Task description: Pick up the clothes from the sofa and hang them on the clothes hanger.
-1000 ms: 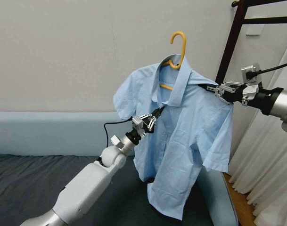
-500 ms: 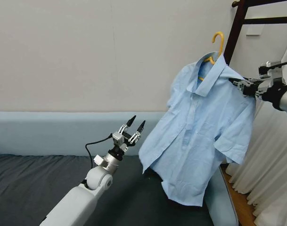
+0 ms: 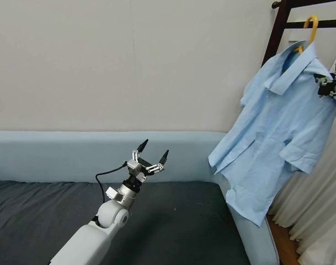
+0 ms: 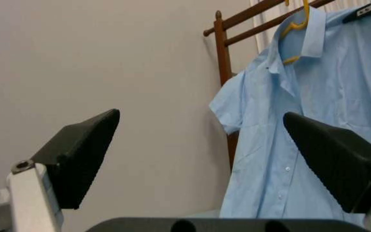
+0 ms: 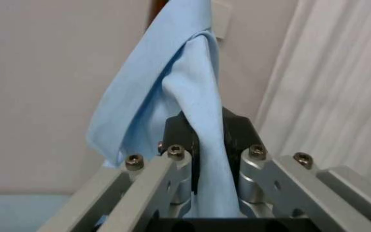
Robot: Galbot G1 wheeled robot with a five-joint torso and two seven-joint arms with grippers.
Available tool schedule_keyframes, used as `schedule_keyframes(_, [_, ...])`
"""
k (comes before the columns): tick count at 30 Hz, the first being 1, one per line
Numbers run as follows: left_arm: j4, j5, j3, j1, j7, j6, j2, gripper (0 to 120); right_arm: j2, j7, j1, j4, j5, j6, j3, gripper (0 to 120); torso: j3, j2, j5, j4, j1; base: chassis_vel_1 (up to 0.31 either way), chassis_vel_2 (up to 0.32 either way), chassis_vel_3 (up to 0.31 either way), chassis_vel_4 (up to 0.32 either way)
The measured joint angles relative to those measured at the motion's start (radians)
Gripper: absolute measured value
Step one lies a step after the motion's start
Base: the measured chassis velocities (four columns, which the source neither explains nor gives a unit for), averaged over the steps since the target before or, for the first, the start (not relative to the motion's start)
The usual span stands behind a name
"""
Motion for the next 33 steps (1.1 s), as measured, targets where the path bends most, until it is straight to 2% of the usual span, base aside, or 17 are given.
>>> schedule_keyframes(2, [0.000, 0.000, 0.004, -0.003, 0.002, 0.000, 0.000, 100, 0.013, -0.006, 0.025, -0.028, -0.022, 0.000, -0.030, 7, 0.000, 0.000, 0.0004, 0.0000, 0.000, 0.000, 0.000, 0.000, 0.000])
schedule_keyframes(3, [-0.001, -0.001, 0.005, -0.003, 0.002, 0.000, 0.001, 100, 0.043, -0.013, 0.088, -0.080, -0.051, -0.002, -0.099, 7, 0.000, 0.000, 0.0009, 0.0000, 0.000, 0.000, 0.000, 0.000, 0.000])
schedule_keyframes(5, [-0.006, -0.002, 0.000, 0.003, 0.002, 0.000, 0.006, 100, 0.085, -0.020, 0.173, -0.140, -0.069, -0.009, -0.185, 7, 0.000, 0.000, 0.0005, 0.0019, 0.000, 0.000, 0.000, 0.000, 0.000])
schedule_keyframes(6, [-0.006, -0.002, 0.000, 0.003, 0.002, 0.000, 0.006, 100, 0.085, -0.020, 0.173, -0.140, -0.069, -0.009, -0.185, 7, 0.000, 0.000, 0.0005, 0.0019, 0.000, 0.000, 0.000, 0.000, 0.000])
schedule_keyframes(8, [-0.011, -0.002, -0.012, 0.013, 0.001, 0.000, 0.014, 100, 0.121, -0.027, 0.252, -0.189, -0.084, -0.015, -0.264, 7, 0.000, 0.000, 0.0003, 0.0023, 0.000, 0.000, 0.000, 0.000, 0.000])
schedule_keyframes(14, [-0.026, -0.003, -0.032, 0.036, -0.003, 0.000, 0.028, 100, 0.227, -0.003, 0.447, -0.298, -0.110, -0.026, -0.430, 7, 0.000, 0.000, 0.0001, 0.0010, 0.000, 0.000, 0.000, 0.000, 0.000])
schedule_keyframes(20, [-0.044, -0.004, -0.066, 0.065, -0.003, 0.000, 0.029, 100, 0.343, 0.044, 0.616, -0.490, -0.130, -0.021, -0.574, 7, 0.000, 0.000, -0.0002, 0.0017, 0.000, 0.000, 0.000, 0.000, 0.000])
schedule_keyframes(26, [-0.050, -0.004, -0.089, 0.083, -0.002, -0.004, 0.035, 100, 0.423, 0.085, 0.690, -0.617, -0.122, -0.017, -0.634, 7, 0.000, 0.000, 0.0001, 0.0011, 0.000, 0.000, 0.000, 0.000, 0.000])
schedule_keyframes(33, [-0.073, -0.017, -0.094, 0.094, -0.004, -0.002, 0.031, 100, 0.506, 0.099, 0.740, -0.734, -0.102, -0.020, -0.637, 7, 0.000, 0.000, -0.0001, 0.0015, 0.000, 0.000, 0.000, 0.000, 0.000])
